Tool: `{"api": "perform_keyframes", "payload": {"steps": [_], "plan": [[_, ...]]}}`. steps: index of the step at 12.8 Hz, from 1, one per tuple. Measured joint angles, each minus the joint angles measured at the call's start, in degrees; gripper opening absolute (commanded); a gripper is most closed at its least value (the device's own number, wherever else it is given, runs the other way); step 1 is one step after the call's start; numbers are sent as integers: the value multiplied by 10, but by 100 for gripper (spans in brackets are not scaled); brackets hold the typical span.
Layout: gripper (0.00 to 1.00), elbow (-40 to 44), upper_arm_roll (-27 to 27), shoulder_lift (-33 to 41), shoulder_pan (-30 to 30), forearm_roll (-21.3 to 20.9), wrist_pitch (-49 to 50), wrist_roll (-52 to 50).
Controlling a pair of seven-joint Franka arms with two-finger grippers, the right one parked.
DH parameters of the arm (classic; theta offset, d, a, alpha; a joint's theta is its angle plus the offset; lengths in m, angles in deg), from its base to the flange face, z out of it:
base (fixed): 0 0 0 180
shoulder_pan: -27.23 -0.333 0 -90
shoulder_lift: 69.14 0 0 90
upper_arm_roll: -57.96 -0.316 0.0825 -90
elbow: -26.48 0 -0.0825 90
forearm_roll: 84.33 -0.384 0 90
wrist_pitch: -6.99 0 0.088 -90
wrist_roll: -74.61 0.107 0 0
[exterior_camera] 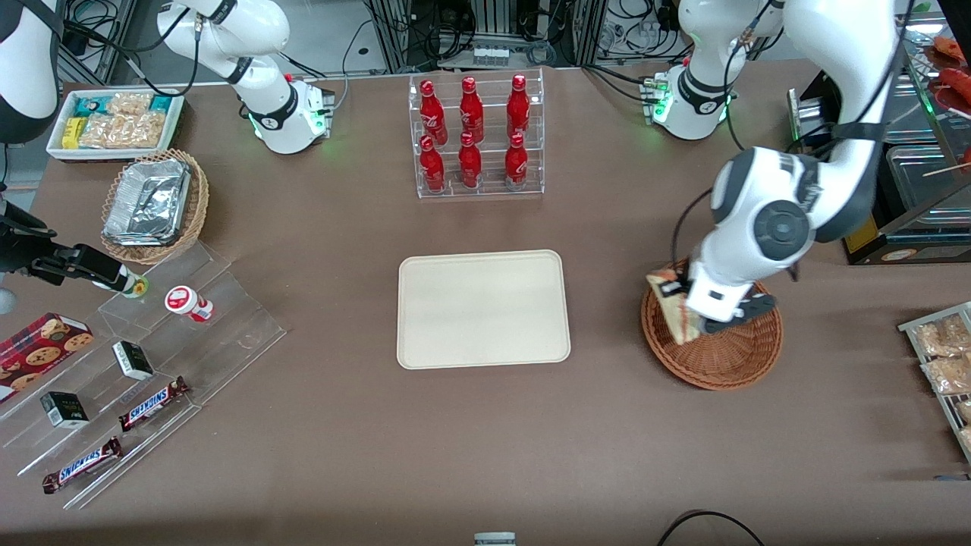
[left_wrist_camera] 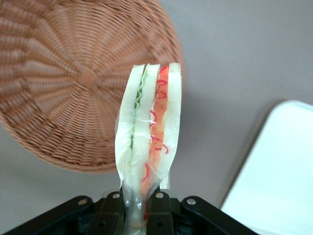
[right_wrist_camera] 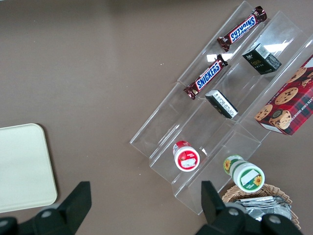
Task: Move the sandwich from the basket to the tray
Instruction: 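Lift the sandwich and carry it with the left gripper over the cream tray, then lower the sandwich onto the tray and open the left gripper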
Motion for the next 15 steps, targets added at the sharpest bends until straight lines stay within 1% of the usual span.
{"api": "perform_keyframes", "payload": {"steps": [2,5,8,12,15], "plan": [[0,11,20,-17,26,0,-1,0],[0,49,23,-56,94,-1,-1,-12],[0,88,24,-99,152,-28,-2,-57],[0,167,24,-171,217,-34,-2,-111],[0,225,23,-227,255,-48,-2,-151]]}}
